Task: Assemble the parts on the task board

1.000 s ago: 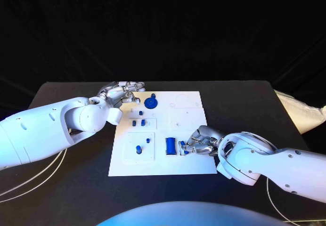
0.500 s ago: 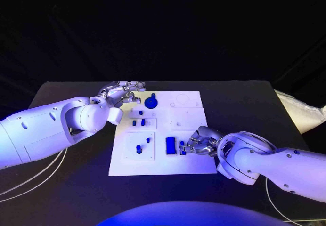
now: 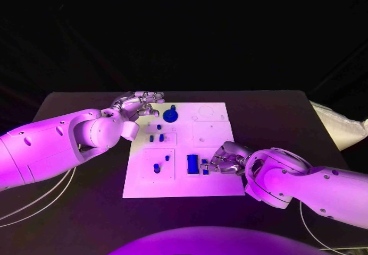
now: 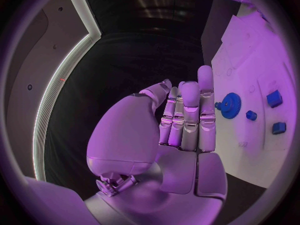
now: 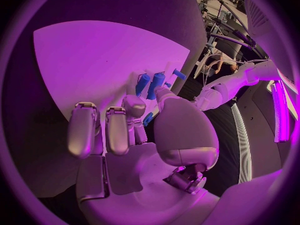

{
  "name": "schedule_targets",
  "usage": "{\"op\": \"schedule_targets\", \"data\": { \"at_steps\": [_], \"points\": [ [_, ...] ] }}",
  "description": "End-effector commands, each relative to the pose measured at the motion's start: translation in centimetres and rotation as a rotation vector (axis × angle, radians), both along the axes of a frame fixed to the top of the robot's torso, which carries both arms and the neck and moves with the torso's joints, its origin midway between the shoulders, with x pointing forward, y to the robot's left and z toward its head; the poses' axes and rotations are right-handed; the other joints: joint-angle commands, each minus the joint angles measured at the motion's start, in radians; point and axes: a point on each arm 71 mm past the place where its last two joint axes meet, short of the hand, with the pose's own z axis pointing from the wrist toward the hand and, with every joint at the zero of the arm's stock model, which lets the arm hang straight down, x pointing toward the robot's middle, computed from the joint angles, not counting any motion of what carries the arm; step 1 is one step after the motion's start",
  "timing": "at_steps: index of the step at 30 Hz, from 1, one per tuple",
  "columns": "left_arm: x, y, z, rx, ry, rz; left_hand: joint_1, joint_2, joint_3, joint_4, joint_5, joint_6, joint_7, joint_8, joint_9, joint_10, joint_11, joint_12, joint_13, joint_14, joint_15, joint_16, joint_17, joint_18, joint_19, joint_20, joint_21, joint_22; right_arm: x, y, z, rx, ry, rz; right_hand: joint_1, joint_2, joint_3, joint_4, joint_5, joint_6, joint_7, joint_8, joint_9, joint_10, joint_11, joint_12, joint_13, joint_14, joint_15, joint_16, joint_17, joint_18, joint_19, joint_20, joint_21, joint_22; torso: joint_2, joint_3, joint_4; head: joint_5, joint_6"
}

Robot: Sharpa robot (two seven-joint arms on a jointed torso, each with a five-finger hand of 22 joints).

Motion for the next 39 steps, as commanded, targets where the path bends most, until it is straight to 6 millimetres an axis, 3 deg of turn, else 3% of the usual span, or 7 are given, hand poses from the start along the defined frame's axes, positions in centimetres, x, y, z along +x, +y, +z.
{"op": "schedule_targets", "data": {
  "at_steps": [1, 10, 27, 34, 39],
  "points": [
    [-0.1, -0.2, 0.1, -0.006, -0.008, -0.023, 0.007, 0.000, 0.001, -0.007, 0.001, -0.009, 0.000, 0.004, -0.001, -0.009, 0.000, 0.006, -0.001, -0.009, -0.001, -0.004, -0.001, 0.011, -0.005, 0.003, -0.004, -0.001, -0.1, 0.1, 0.2, 0.003, -0.032, 0.026, 0.005, 0.010, -0.012, -0.002, -0.004, 0.002, 0.000, 0.000, 0.002, 0.001, -0.001, 0.002, 0.003, 0.057, -0.006, -0.001, 0.003, -0.003, -0.002, -0.003, -0.004, 0.002, 0.000, 0.0006, -0.0002, 0.000, -0.001],
    [0.0, -0.1, 0.1, -0.004, -0.007, -0.019, 0.007, 0.000, 0.001, -0.007, 0.001, -0.009, 0.000, 0.004, -0.001, -0.009, 0.000, 0.006, -0.001, -0.009, -0.001, -0.004, -0.001, 0.011, -0.005, 0.003, -0.004, -0.001, -0.4, -0.2, 0.4, -0.023, -0.046, 0.098, 0.163, 0.016, -0.051, -0.087, -0.070, 0.002, 0.002, -0.001, 0.012, 0.000, -0.001, 0.000, 0.006, 0.057, -0.006, -0.001, 0.005, -0.004, -0.002, -0.004, -0.005, 0.005, 0.000, 0.0010, -0.0014, 0.005, -0.001],
    [0.0, -0.2, 0.1, 0.002, -0.005, -0.024, 0.007, 0.000, 0.001, -0.007, 0.001, -0.009, 0.000, 0.005, -0.001, -0.010, 0.000, 0.007, -0.001, -0.009, -0.001, -0.004, -0.001, 0.011, -0.005, 0.003, -0.005, -0.001, 0.2, -0.1, -0.1, -0.070, -0.056, 0.068, 0.177, 0.056, -0.068, -0.088, -0.068, 0.012, -0.001, 0.001, 0.016, 0.010, -0.004, 0.014, 0.018, 0.060, -0.008, 0.006, 0.016, -0.006, 0.005, -0.004, 0.002, 0.019, 0.000, -0.0005, 0.0007, 0.001, -0.002],
    [0.0, -0.2, 0.1, 0.002, -0.005, -0.024, 0.007, 0.000, 0.001, -0.007, 0.001, -0.009, 0.000, 0.005, -0.001, -0.010, 0.000, 0.007, -0.001, -0.009, -0.001, -0.004, -0.001, 0.011, -0.005, 0.003, -0.005, -0.001, 0.7, -0.2, -0.6, -0.089, -0.056, 0.066, 0.188, 0.063, -0.072, -0.094, -0.067, 0.012, -0.003, 0.001, 0.017, 0.012, -0.005, 0.016, 0.019, 0.060, -0.009, 0.007, 0.016, -0.006, 0.005, -0.005, 0.003, 0.020, 0.000, 0.0002, 0.0000, 0.002, -0.004],
    [0.0, -0.3, 0.1, 0.001, -0.006, -0.027, 0.007, 0.000, 0.001, -0.007, 0.001, -0.009, 0.000, 0.005, -0.001, -0.010, 0.000, 0.007, -0.001, -0.009, -0.001, -0.004, -0.001, 0.011, -0.005, 0.003, -0.005, -0.001, 0.7, 0.0, -0.6, -0.082, -0.065, 0.069, 0.192, 0.063, -0.076, -0.097, -0.069, 0.012, -0.003, 0.001, 0.017, 0.011, -0.006, 0.015, 0.019, 0.060, -0.010, 0.007, 0.016, -0.006, 0.005, -0.005, 0.002, 0.019, -0.002, -0.0005, 0.0030, 0.002, -0.003]
  ]
}}
